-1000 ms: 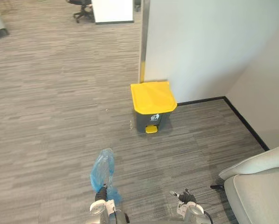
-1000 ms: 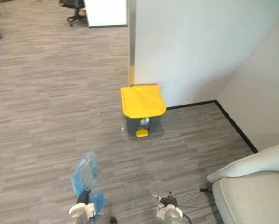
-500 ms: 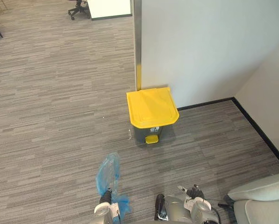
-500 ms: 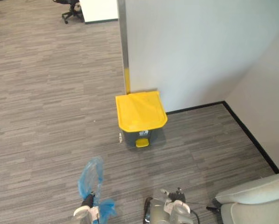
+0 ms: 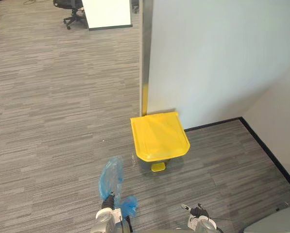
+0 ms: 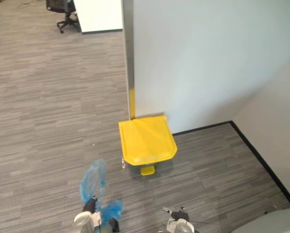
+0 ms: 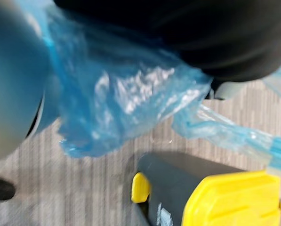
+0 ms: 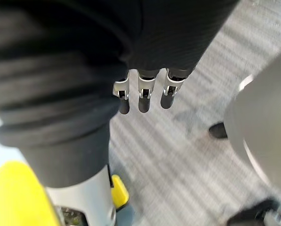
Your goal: Gather rubbish on tea table into small bin, then transfer packed bag to large trash can.
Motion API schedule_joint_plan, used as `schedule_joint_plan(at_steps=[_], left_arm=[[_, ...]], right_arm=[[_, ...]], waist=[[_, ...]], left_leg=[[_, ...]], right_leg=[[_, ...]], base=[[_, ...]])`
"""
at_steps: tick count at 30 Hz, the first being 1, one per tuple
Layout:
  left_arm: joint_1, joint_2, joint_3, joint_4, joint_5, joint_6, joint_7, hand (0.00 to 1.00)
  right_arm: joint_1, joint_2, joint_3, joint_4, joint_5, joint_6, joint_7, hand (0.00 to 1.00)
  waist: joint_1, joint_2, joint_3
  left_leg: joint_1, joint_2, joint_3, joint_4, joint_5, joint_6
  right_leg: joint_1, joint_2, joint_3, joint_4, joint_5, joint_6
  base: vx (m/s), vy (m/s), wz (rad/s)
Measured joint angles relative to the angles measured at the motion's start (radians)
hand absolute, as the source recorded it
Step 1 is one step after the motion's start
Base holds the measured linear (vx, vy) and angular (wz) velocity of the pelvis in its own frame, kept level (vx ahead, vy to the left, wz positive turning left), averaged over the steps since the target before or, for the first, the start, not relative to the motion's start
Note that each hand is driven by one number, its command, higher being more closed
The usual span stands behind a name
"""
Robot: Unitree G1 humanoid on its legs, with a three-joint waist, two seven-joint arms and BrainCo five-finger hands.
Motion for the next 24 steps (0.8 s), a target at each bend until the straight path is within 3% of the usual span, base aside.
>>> schedule_joint_plan(at_steps=[1, 2, 3, 4, 5, 7, 9, 10, 11, 14, 16, 20, 24], left_arm=[[0.001, 0.001, -0.002, 0.001, 0.0, 0.0, 0.0, 1.0], [-0.003, 0.009, -0.007, 0.0, 0.0, 0.0, 0.0, 1.0], [-0.002, 0.017, -0.002, 0.003, -0.001, 0.001, 0.001, 1.0], [-0.003, 0.02, 0.004, 0.005, 0.0, 0.001, 0.001, 1.0], [-0.004, 0.022, 0.006, 0.009, 0.0, 0.001, 0.001, 1.0], [-0.005, 0.022, 0.01, 0.016, 0.0, 0.0, 0.001, 1.0], [-0.006, 0.022, 0.019, 0.022, -0.001, 0.0, 0.001, 1.0], [-0.015, 0.023, 0.032, 0.033, 0.0, -0.002, 0.002, 1.0], [-0.026, 0.013, 0.035, 0.049, 0.0, 0.001, 0.001, 1.0], [-0.028, -0.02, 0.04, 0.054, 0.007, 0.0, -0.001, 1.0], [-0.035, -0.02, 0.032, 0.056, 0.009, 0.0, -0.004, 1.0], [-0.041, -0.021, 0.022, 0.045, 0.017, 0.0, -0.004, 1.0], [-0.02, -0.024, 0.02, 0.042, 0.017, 0.001, -0.004, 1.0]], right_arm=[[0.0, 0.0, 0.007, -0.01, -0.001, -0.001, 0.002, 0.0], [-0.002, 0.0, 0.013, -0.019, -0.001, -0.003, 0.003, 0.0], [-0.001, -0.001, 0.019, -0.018, -0.002, -0.004, 0.002, 0.0], [-0.002, -0.001, 0.022, -0.018, -0.003, -0.005, 0.003, 0.0], [-0.003, -0.001, 0.022, -0.018, -0.009, -0.01, 0.003, 0.0], [-0.006, -0.001, 0.021, -0.018, -0.028, -0.013, 0.002, 0.0], [-0.014, -0.001, 0.021, -0.01, -0.035, -0.012, 0.003, 0.0], [-0.012, 0.001, 0.018, -0.004, -0.032, -0.009, 0.005, 0.0], [-0.02, -0.013, 0.002, 0.001, -0.035, -0.012, 0.003, 0.0], [-0.023, -0.028, -0.036, 0.013, -0.035, -0.011, -0.001, 0.0], [-0.023, -0.027, -0.038, 0.014, -0.033, -0.012, -0.002, 0.0], [-0.014, -0.025, -0.039, 0.031, -0.032, -0.009, -0.005, 0.0], [0.001, -0.031, -0.046, 0.03, -0.028, -0.007, -0.005, 0.0]], waist=[[-0.001, -0.001, 0.003], [-0.004, -0.008, 0.009], [-0.007, -0.01, 0.011], [-0.007, -0.015, 0.014], [-0.008, -0.018, 0.014], [-0.01, -0.017, 0.015], [-0.016, -0.018, 0.014], [-0.02, -0.036, 0.013], [-0.021, 0.0, 0.017], [-0.018, 0.037, 0.006], [-0.026, 0.036, 0.006], [-0.03, 0.005, 0.003], [-0.03, 0.015, -0.018]], left_leg=[[0.019, -0.005, 0.001, -0.007, -0.013, 0.003], [0.045, -0.011, -0.005, -0.01, -0.029, 0.01], [0.071, -0.012, -0.008, -0.012, -0.052, 0.021], [0.086, -0.012, -0.009, -0.013, -0.057, 0.022], [0.104, -0.012, -0.013, -0.016, -0.067, 0.02], [0.123, -0.005, -0.02, -0.023, -0.08, 0.008], [0.127, 0.003, -0.033, -0.024, -0.089, -0.017], [0.139, -0.011, -0.063, -0.018, -0.106, -0.044], [0.141, 0.017, -0.09, -0.015, -0.107, -0.05], [0.152, 0.051, -0.137, -0.027, -0.1, -0.057], [0.154, 0.065, -0.154, -0.018, -0.093, -0.067], [0.075, 0.085, -0.14, 0.147, -0.089, -0.076], [0.078, 0.081, -0.056, 0.135, -0.087, -0.078]], right_leg=[[-0.056, -0.014, 0.012, 0.135, 0.027, 0.031], [-0.134, -0.03, 0.029, 0.291, 0.095, 0.033], [-0.177, -0.032, 0.036, 0.381, 0.046, 0.007], [-0.19, -0.03, 0.035, 0.394, 0.016, 0.005], [-0.213, -0.027, 0.02, 0.382, -0.033, -0.004], [-0.242, -0.006, -0.009, 0.274, -0.059, -0.016], [-0.246, 0.027, -0.011, 0.108, -0.045, -0.025], [-0.212, 0.054, 0.006, -0.076, 0.044, -0.057], [-0.182, 0.075, -0.015, -0.098, 0.062, -0.071], [-0.16, 0.108, -0.039, -0.115, 0.036, -0.091], [-0.139, 0.112, -0.062, -0.126, 0.033, -0.094], [-0.05, 0.098, -0.107, -0.224, 0.036, -0.091], [-0.024, 0.086, -0.12, -0.273, 0.056, -0.07]], base=[[0.11, 0.099, 0.03], [0.15, 0.087, 0.1], [0.13, 0.043, 0.11], [0.16, 0.001, 0.1], [0.15, -0.034, 0.12], [0.18, -0.085, 0.15], [0.27, -0.14, 0.25], [0.28, -0.125, 0.29], [0.4, -0.157, 0.29], [0.29, -0.117, 0.08], [0.21, -0.111, 0.32], [0.11, -0.047, 0.44], [0.04, 0.062, 0.16]])
